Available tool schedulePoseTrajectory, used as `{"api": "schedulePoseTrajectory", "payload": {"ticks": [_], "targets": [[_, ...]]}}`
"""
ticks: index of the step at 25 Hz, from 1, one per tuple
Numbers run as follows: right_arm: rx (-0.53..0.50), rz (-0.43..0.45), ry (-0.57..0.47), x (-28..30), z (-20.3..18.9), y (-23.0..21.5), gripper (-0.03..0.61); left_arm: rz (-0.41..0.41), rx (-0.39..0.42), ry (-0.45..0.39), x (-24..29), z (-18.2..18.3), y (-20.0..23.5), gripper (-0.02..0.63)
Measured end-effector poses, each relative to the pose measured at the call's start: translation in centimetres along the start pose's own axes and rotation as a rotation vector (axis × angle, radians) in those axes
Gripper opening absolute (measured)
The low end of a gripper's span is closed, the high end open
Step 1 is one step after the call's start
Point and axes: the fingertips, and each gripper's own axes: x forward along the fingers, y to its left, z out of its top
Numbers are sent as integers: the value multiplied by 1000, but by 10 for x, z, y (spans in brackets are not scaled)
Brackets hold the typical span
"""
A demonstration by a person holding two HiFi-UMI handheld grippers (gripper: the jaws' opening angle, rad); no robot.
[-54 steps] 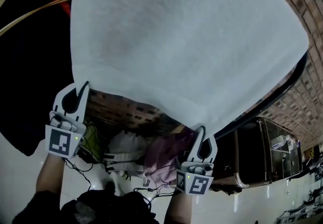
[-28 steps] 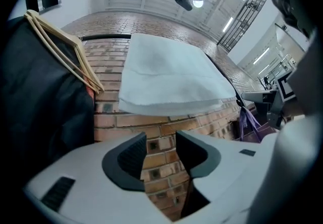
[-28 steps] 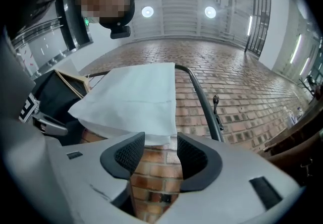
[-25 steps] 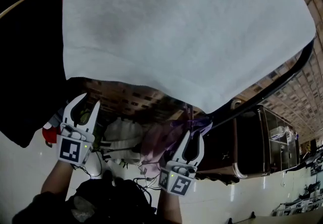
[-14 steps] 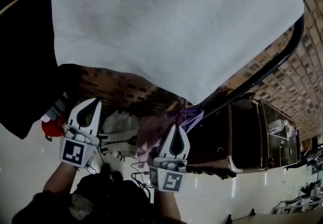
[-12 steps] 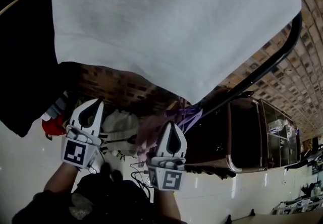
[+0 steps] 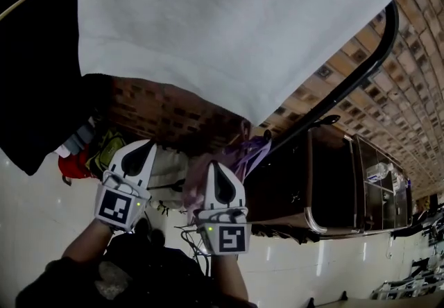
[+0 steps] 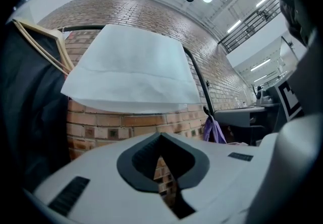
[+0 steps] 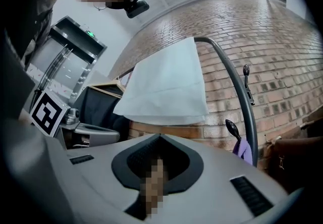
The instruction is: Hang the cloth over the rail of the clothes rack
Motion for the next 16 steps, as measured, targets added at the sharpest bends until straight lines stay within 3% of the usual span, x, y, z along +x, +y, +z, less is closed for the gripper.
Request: {"api": "schedulePoseTrajectory", "payload": {"ticks": [7, 16], "targets": [[-2, -12, -13, -27, 2, -11, -2, 6, 18, -22, -8, 4, -26, 9], [-27, -43, -30, -68, 15, -28, -2, -48, 1, -56, -7, 19, -67, 9]]}}
